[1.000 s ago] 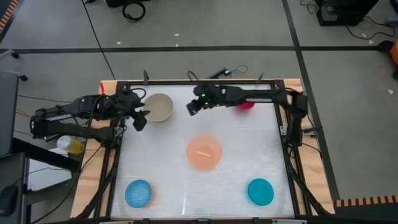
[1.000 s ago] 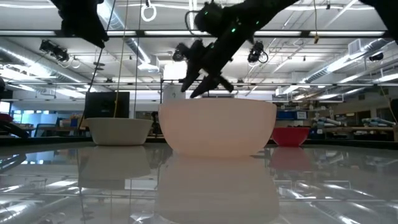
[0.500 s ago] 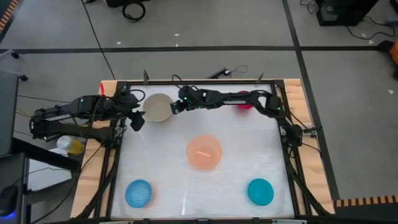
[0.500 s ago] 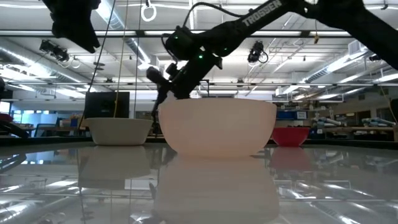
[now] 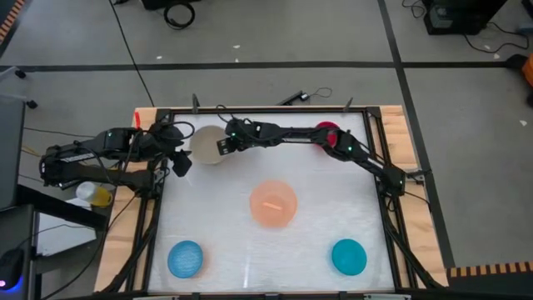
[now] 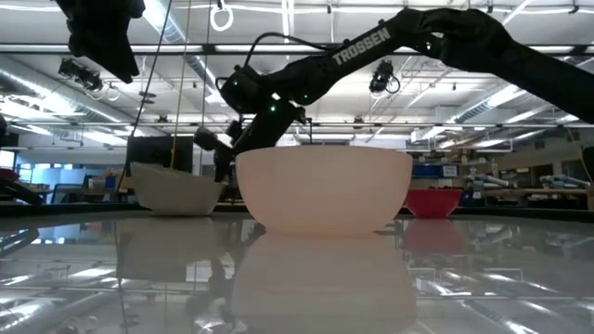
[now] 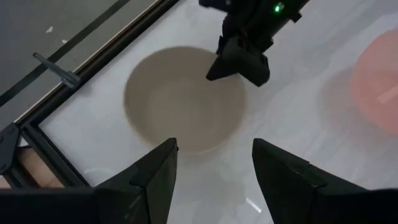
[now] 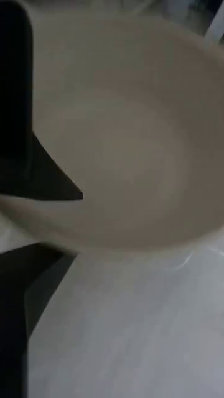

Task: Nest bowls inside each other
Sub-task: Stack the gray bowl on top of the orange bowl

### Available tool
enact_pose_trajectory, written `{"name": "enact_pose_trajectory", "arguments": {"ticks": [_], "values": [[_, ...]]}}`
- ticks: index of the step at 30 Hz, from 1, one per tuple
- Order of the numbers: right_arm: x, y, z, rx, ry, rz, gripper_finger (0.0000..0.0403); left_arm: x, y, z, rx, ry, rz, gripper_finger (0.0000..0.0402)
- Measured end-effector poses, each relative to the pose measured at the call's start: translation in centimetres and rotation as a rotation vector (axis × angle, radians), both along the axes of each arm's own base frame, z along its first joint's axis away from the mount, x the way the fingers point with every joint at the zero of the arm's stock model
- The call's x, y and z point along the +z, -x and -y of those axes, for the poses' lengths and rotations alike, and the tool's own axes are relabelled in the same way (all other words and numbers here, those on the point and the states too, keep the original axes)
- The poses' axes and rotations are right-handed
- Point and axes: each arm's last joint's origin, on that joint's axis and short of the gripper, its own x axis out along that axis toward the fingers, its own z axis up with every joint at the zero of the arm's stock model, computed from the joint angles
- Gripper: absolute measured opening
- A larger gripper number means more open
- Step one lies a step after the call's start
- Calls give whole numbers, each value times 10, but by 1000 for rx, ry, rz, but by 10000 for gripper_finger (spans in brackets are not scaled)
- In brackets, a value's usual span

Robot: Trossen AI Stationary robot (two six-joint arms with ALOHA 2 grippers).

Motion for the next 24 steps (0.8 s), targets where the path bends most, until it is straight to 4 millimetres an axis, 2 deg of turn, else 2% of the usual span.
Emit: {"name": "enact_pose_trajectory", "arguments": {"ticks": [2, 4, 8, 10, 12, 15, 17, 19, 21, 24], "values": [[-3, 1, -1, 13, 33, -26, 66, 0, 0, 0, 0, 0, 0, 212], [3, 2, -2, 40, 62, -31, 23, 0, 0, 0, 0, 0, 0, 212], [36, 12, -7, 108, 130, -72, 17, 0, 0, 0, 0, 0, -1, 212], [61, 23, -12, 175, 174, -111, 12, 0, 0, 0, 6, 4, 2, 212], [99, 39, -21, 256, 228, -137, 11, 0, 0, 0, 17, 11, 8, 212], [153, 73, -38, 390, 278, -192, 11, 0, 0, 0, 27, 17, 13, 212], [176, 95, -50, 483, 299, -252, 11, 0, 0, 0, 33, 7, 14, 212], [189, 112, -63, 548, 299, -316, 11, 1, -1, -1, 40, -23, 15, 212], [193, 121, -76, 588, 293, -351, 11, 2, -3, -2, 46, -69, 13, 212], [181, 123, -101, 657, 278, -397, 11, 4, -6, -3, 38, -109, 29, 212]]}}
